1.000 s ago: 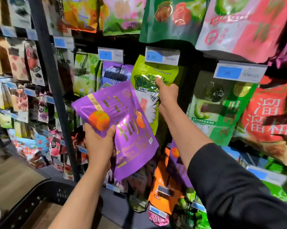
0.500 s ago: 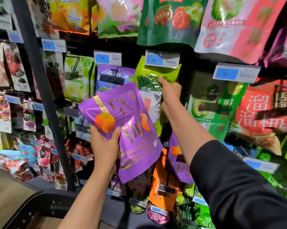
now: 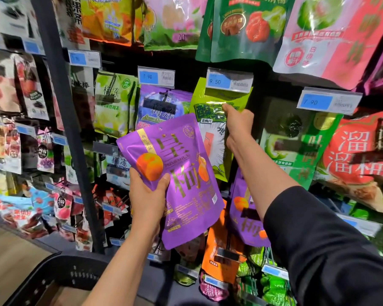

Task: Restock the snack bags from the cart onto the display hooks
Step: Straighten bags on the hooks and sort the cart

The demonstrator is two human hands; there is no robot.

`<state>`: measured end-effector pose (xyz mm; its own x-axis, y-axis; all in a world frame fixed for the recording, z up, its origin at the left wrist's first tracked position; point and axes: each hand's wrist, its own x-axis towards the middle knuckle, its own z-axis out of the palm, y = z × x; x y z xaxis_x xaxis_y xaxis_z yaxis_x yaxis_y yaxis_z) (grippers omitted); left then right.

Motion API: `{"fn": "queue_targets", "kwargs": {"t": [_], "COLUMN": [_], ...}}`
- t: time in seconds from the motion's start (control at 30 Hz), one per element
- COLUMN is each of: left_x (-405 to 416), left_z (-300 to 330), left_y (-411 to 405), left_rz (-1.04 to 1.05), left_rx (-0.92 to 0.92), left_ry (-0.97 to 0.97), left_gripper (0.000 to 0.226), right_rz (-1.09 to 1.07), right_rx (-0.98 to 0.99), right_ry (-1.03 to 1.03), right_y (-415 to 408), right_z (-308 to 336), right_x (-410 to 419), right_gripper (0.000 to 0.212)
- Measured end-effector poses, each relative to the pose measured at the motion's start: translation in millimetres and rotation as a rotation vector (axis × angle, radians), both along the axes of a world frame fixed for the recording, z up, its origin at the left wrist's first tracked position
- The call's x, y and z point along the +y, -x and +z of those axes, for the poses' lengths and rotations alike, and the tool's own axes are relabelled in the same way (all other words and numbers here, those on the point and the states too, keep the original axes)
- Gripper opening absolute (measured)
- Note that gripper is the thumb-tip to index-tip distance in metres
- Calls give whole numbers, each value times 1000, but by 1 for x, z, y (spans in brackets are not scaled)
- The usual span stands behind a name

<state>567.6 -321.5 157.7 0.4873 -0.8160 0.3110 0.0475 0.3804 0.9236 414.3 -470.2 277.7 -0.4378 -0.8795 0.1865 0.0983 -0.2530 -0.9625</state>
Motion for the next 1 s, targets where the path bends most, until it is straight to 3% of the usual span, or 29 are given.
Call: {"fn": "queue_targets", "kwargs": {"t": [0.4,0.63,0.67,0.83,0.9,0.93,1.0], "left_x": [-15,-23,-24,-25,-23,-22,-20], "left_z": [-12,-12,-11,-7,-5,-4,-2], "left_y": [2,-2,-3,-3,-2,0,4], "left_rz": [-36,-52,-56,-89,-124,-150,-216], "left_rx": [-32,-47,-46,-54,-63,-67,-72], "left_ry": [-48,-83,-84,-74,-75,-76,-69], "left_gripper": [62,67,70,59,56,56,58], "right_rz": [-139,-240,-254,-343,-412,-347,14], "right_rx": [198,314,335,322,272,209,45], "right_ry": [-21,-154,-180,-201,-105,-74,-67], "right_y": [11,20,20,15,14,15,19], "right_z": [-10,-15,-19,-57,-73,-78,-81], "right_x": [-36,-52,-52,-29,-6,5,29], "right_gripper": [34,10,10,57,52,43,32]}}
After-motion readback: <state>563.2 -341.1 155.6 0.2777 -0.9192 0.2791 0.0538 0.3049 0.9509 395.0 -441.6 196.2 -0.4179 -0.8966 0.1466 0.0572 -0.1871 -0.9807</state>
